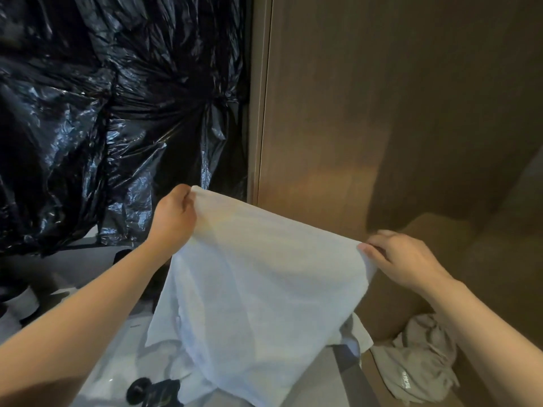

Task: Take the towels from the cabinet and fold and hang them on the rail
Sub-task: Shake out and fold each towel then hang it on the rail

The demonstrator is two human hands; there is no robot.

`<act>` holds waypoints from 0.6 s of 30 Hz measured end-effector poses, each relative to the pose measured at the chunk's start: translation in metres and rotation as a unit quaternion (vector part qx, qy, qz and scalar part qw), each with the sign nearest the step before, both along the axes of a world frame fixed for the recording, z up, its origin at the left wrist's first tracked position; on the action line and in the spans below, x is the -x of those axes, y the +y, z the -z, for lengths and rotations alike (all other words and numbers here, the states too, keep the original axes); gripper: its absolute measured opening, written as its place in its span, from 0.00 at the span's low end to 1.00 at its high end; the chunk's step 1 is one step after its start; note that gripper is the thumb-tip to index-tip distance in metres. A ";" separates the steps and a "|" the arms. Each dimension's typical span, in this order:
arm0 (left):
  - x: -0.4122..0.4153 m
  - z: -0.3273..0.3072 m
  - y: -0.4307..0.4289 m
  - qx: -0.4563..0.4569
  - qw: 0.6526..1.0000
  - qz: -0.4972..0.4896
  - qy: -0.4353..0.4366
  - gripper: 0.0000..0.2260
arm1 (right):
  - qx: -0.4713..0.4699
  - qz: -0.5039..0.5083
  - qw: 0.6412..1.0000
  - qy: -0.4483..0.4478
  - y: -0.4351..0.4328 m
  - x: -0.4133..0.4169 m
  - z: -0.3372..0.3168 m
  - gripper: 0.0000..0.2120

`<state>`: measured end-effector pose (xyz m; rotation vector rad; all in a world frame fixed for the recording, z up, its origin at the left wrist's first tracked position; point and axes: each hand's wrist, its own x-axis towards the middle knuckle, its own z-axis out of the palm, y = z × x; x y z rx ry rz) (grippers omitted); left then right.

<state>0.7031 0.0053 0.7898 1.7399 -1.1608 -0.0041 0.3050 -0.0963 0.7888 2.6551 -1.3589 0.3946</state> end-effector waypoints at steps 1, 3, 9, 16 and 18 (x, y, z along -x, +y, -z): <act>0.000 -0.007 -0.002 0.009 1.000 -0.001 -0.003 0.08 | 0.016 0.007 1.000 0.003 -0.004 0.000 -0.006 0.18; 0.000 -0.023 -0.007 0.029 1.000 -0.003 -0.007 0.08 | 0.047 0.014 0.999 -0.002 -0.009 0.000 -0.023 0.18; -0.002 -0.087 -0.024 0.102 0.994 -0.031 -0.017 0.10 | 0.150 0.035 0.987 -0.036 -0.024 -0.005 -0.103 0.14; 0.007 -0.171 -0.040 0.179 0.982 -0.033 -0.045 0.11 | 0.271 0.074 0.957 -0.074 -0.041 -0.007 -0.204 0.15; 0.009 -0.184 -0.040 0.195 0.979 -0.032 -0.053 0.11 | 0.297 0.071 0.948 -0.087 -0.042 -0.006 -0.223 0.14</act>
